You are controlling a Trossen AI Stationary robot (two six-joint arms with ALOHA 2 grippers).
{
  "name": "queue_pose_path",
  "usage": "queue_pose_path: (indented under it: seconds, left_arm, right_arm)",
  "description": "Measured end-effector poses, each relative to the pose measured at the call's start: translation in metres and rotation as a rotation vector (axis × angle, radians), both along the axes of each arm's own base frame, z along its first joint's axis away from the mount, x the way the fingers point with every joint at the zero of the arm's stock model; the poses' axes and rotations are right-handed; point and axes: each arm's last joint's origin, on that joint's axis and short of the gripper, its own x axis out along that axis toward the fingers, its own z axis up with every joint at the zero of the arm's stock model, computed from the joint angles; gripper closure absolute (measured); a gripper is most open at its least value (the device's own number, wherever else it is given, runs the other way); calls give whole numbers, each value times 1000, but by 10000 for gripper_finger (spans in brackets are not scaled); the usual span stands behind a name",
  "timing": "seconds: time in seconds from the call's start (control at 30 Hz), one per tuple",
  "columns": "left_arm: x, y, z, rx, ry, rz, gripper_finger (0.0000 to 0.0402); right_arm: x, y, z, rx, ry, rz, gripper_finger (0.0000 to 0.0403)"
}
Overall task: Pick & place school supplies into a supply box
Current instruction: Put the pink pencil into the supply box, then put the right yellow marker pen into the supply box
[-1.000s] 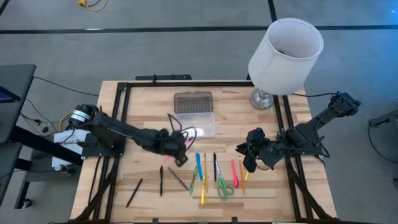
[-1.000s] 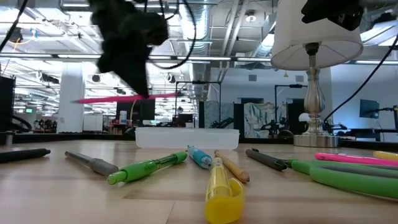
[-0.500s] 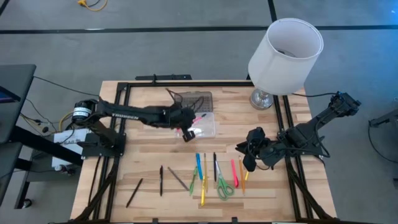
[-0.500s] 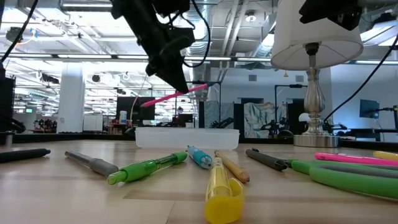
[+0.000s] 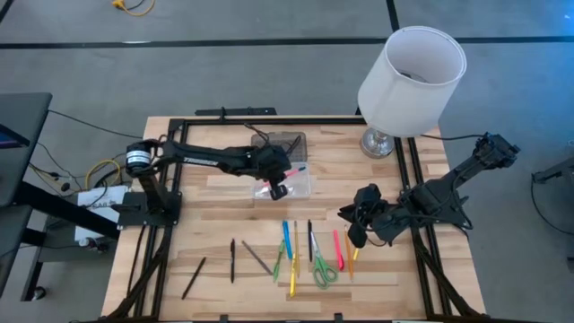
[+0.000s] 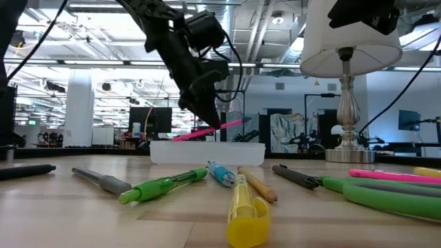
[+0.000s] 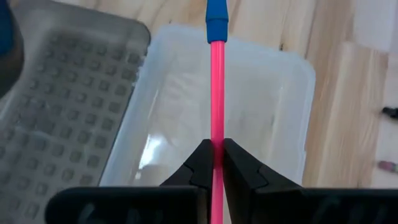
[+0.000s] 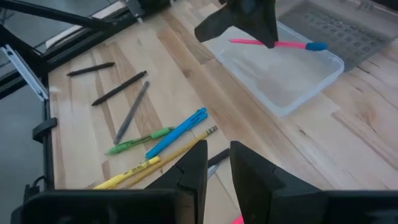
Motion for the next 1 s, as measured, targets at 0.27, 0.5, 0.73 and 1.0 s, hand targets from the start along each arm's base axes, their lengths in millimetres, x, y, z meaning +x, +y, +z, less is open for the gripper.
queue_pose_path:
  seconds: [0.27,0.5,0.73,1.0]
  left_arm:
    - [0,2,4,20,63,34,351]
    - [5,2,15,34,61,16,286]
    - [6,-7,39,-59,129,-17,257]
    - [2,-50,66,-64,114,-101,256]
  right_arm:
    - [-1,-1,-6,59,31,-81,339]
    - [-5,1,-10,131,66,-129,339]
    - [-15,15,-14,329,71,-249,339]
    - [-27,51,-44,543,184,-480,339]
